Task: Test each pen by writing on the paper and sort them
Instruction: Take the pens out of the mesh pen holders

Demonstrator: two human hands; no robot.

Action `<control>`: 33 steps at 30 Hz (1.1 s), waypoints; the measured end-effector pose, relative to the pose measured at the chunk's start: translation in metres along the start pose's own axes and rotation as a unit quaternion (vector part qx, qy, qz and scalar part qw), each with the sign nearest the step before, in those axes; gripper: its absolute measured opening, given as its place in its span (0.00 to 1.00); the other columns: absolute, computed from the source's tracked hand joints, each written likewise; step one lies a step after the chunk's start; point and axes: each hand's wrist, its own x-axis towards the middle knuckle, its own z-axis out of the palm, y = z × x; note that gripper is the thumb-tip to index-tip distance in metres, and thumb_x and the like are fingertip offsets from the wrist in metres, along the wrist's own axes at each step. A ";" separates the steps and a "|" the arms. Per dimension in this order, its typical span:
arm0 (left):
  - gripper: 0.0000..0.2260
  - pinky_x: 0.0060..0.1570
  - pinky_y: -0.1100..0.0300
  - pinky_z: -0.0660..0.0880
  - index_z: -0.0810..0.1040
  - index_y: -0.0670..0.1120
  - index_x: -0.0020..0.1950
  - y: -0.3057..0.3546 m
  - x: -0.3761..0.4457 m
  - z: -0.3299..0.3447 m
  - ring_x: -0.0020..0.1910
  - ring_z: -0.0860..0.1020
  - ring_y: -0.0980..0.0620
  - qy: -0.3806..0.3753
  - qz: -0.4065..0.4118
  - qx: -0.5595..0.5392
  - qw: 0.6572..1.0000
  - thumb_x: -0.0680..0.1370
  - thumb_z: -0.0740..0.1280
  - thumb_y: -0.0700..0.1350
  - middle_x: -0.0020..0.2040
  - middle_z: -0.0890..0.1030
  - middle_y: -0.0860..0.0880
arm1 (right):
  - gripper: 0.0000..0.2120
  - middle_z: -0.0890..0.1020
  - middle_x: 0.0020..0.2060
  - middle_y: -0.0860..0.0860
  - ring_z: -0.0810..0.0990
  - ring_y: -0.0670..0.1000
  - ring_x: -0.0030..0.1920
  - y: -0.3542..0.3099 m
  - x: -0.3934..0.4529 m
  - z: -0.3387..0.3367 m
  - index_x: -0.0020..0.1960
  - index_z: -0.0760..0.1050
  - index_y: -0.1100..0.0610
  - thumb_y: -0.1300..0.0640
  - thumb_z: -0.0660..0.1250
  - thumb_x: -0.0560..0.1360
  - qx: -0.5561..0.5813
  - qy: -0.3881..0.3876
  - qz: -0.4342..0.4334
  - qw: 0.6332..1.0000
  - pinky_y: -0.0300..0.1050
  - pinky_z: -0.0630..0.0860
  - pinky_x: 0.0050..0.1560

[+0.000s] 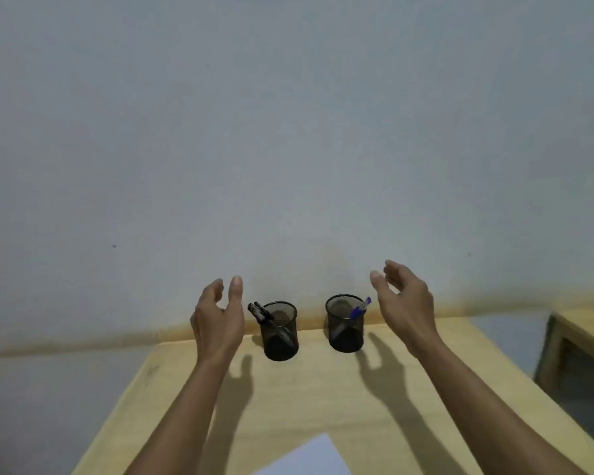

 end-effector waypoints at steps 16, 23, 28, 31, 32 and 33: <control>0.23 0.63 0.46 0.74 0.79 0.58 0.54 -0.102 0.032 0.106 0.63 0.76 0.50 0.024 -0.056 -0.037 0.997 0.68 0.68 0.71 0.58 0.80 0.57 | 0.25 0.79 0.67 0.46 0.78 0.48 0.65 0.117 0.032 0.094 0.72 0.74 0.46 0.43 0.73 0.76 0.140 0.020 0.127 0.982 0.48 0.76 0.64; 0.38 0.67 0.51 0.72 0.72 0.61 0.66 -0.107 0.037 0.123 0.64 0.75 0.55 -0.035 -0.097 -0.068 0.992 0.60 0.73 0.73 0.65 0.77 0.53 | 0.19 0.68 0.76 0.42 0.72 0.41 0.66 0.116 0.038 0.108 0.70 0.78 0.54 0.51 0.68 0.80 0.142 -0.002 0.108 0.984 0.17 0.70 0.42; 0.33 0.66 0.47 0.72 0.71 0.59 0.69 -0.107 0.037 0.126 0.65 0.74 0.50 -0.048 -0.114 -0.082 0.989 0.67 0.71 0.69 0.69 0.72 0.49 | 0.25 0.66 0.72 0.34 0.67 0.14 0.50 0.119 0.041 0.112 0.77 0.68 0.56 0.48 0.62 0.83 0.165 -0.007 0.103 0.981 0.14 0.67 0.44; 0.33 0.66 0.44 0.72 0.73 0.63 0.64 -0.114 0.043 0.126 0.64 0.75 0.49 -0.043 -0.117 -0.081 0.989 0.64 0.63 0.78 0.66 0.76 0.51 | 0.26 0.57 0.80 0.38 0.57 0.27 0.73 0.116 0.043 0.111 0.76 0.71 0.52 0.42 0.57 0.83 0.104 -0.007 0.063 0.993 0.31 0.62 0.73; 0.33 0.66 0.43 0.71 0.75 0.63 0.62 -0.114 0.044 0.125 0.64 0.76 0.49 -0.043 -0.118 -0.070 0.990 0.64 0.61 0.80 0.64 0.78 0.53 | 0.25 0.57 0.81 0.39 0.53 0.33 0.78 0.113 0.044 0.109 0.74 0.73 0.50 0.41 0.56 0.83 0.085 -0.006 0.058 0.995 0.41 0.58 0.79; 0.33 0.67 0.43 0.70 0.77 0.61 0.61 -0.113 0.045 0.124 0.64 0.76 0.51 -0.044 -0.112 -0.061 0.991 0.65 0.59 0.80 0.61 0.80 0.55 | 0.24 0.58 0.81 0.39 0.51 0.36 0.80 0.109 0.044 0.107 0.72 0.75 0.49 0.41 0.55 0.83 0.077 -0.003 0.055 0.996 0.46 0.56 0.80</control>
